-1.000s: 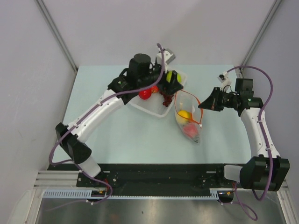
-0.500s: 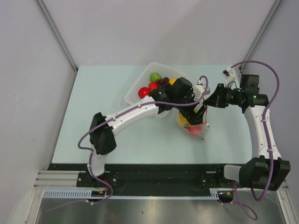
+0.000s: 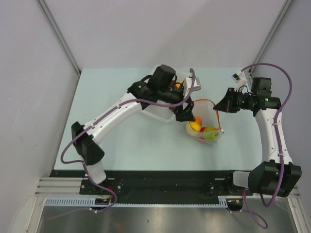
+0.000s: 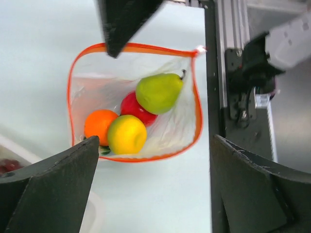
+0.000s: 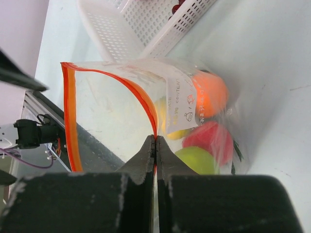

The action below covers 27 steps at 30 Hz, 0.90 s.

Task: Place the food in the zip-top bag and seal the zipper
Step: Adjust the zipper food storage bag at the center of the board.

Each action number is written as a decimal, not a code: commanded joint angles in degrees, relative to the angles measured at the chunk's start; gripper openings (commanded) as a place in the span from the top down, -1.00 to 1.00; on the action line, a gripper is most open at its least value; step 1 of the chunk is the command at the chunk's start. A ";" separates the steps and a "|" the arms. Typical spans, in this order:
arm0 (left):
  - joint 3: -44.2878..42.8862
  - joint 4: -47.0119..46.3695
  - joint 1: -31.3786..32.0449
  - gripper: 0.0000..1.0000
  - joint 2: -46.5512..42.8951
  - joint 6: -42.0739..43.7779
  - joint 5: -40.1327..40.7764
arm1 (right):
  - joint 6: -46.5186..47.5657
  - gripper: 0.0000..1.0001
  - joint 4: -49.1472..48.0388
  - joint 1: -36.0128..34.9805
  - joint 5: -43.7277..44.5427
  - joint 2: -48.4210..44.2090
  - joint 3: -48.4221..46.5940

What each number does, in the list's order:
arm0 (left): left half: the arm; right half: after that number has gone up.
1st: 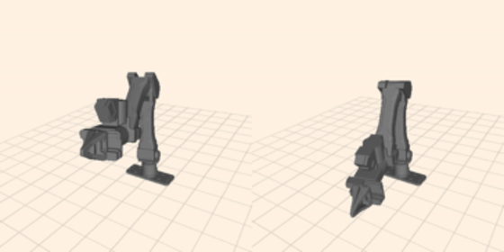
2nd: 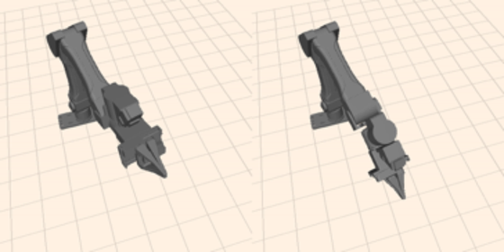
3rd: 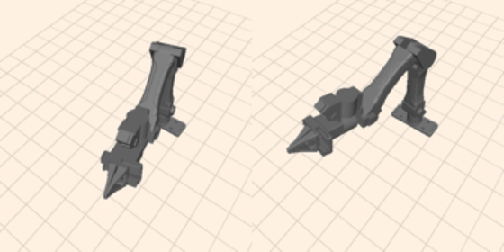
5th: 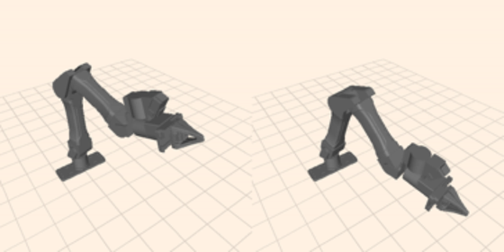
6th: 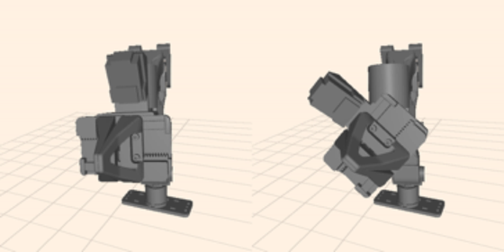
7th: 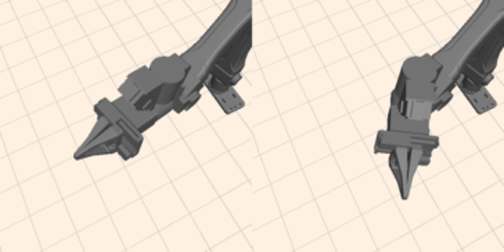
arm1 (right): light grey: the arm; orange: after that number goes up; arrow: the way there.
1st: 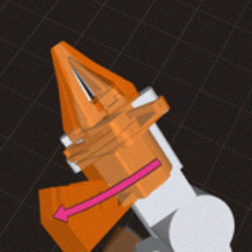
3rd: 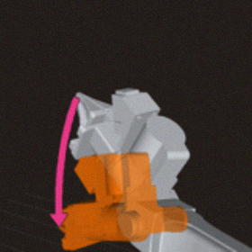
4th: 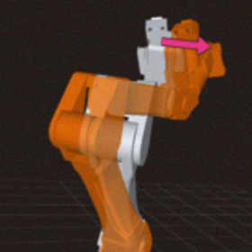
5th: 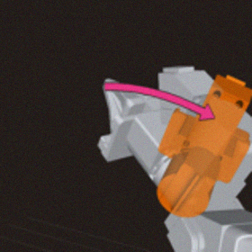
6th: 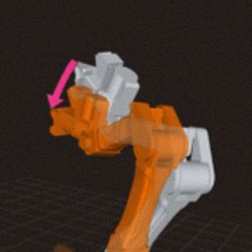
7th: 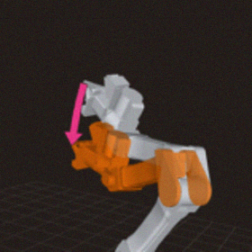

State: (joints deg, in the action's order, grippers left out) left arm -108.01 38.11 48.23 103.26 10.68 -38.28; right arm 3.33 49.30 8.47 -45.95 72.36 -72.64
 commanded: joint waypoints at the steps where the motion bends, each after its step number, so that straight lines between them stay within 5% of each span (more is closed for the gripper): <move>1: 5.94 2.41 4.05 -0.99 -7.45 23.99 -3.91 | 1.06 1.00 -0.61 0.41 -1.42 0.06 -0.13; 10: 11.31 0.66 11.97 -0.79 -4.48 38.89 12.77 | 0.53 1.00 -0.52 -0.12 -1.94 -0.11 -0.04; 13: 12.03 2.31 14.25 -0.38 -2.55 41.53 19.87 | 0.80 1.00 0.01 -0.38 -2.21 -0.64 -0.57; 14: 11.16 3.89 14.87 0.07 -2.02 41.53 21.48 | 0.80 1.00 0.27 -0.47 -2.38 -0.73 -0.75; 17: 5.45 13.29 16.63 0.66 -2.18 39.08 20.63 | 0.27 1.00 1.24 -1.08 -3.79 -1.34 -1.27; 20: 4.56 14.72 16.81 0.94 -4.90 35.12 17.55 | -0.95 1.00 0.71 -3.01 -5.20 -1.96 -1.80; 27: 3.50 17.35 16.81 0.92 -5.01 33.27 19.82 | 0.36 1.00 -3.14 -10.49 -1.16 -0.90 -1.45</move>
State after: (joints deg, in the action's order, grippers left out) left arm -101.93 52.93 64.88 99.77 45.91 -19.59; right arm 3.03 49.60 1.28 -48.69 72.05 -72.62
